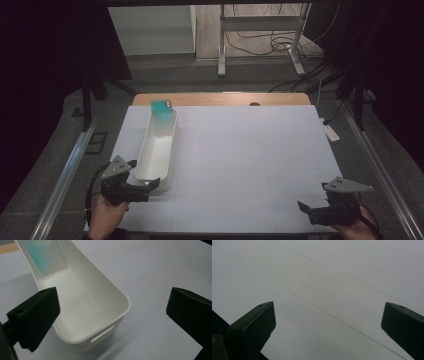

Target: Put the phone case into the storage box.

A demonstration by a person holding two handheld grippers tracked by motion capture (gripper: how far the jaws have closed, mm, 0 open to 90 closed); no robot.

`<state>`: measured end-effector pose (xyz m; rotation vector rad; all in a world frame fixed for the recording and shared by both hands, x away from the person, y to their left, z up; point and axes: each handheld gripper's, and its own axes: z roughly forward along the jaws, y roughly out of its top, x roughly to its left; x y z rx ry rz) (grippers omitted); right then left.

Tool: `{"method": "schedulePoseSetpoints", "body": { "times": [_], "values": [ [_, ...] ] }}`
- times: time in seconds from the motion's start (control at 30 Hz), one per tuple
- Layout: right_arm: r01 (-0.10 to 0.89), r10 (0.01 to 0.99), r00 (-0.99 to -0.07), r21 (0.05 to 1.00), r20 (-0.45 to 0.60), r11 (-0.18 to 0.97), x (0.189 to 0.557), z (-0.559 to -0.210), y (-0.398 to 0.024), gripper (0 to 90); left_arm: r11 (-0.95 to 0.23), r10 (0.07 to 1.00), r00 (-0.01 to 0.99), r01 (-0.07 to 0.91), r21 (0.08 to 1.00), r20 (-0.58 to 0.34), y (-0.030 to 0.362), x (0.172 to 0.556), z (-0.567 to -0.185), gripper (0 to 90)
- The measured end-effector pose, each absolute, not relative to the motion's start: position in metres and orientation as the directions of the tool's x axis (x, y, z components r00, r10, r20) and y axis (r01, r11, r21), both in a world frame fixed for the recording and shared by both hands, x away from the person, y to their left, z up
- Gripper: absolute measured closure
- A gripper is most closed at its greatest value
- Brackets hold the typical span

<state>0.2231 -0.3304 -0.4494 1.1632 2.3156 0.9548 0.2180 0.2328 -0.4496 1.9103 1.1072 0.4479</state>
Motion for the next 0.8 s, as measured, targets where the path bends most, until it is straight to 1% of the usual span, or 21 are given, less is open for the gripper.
{"method": "schedulePoseSetpoints", "body": {
  "times": [0.43,0.8],
  "values": [
    [0.551,0.808,-0.588,0.714,-0.035,0.432,0.223,-0.450,-0.330,0.0,-0.208,0.860,0.497,0.546,0.812,-0.114,0.247,0.199,-0.454,0.0],
    [0.552,0.808,-0.588,0.713,-0.036,0.433,0.223,-0.450,-0.330,0.0,-0.216,0.870,0.482,0.562,0.799,-0.104,0.251,0.189,-0.458,0.0]
  ]
}}
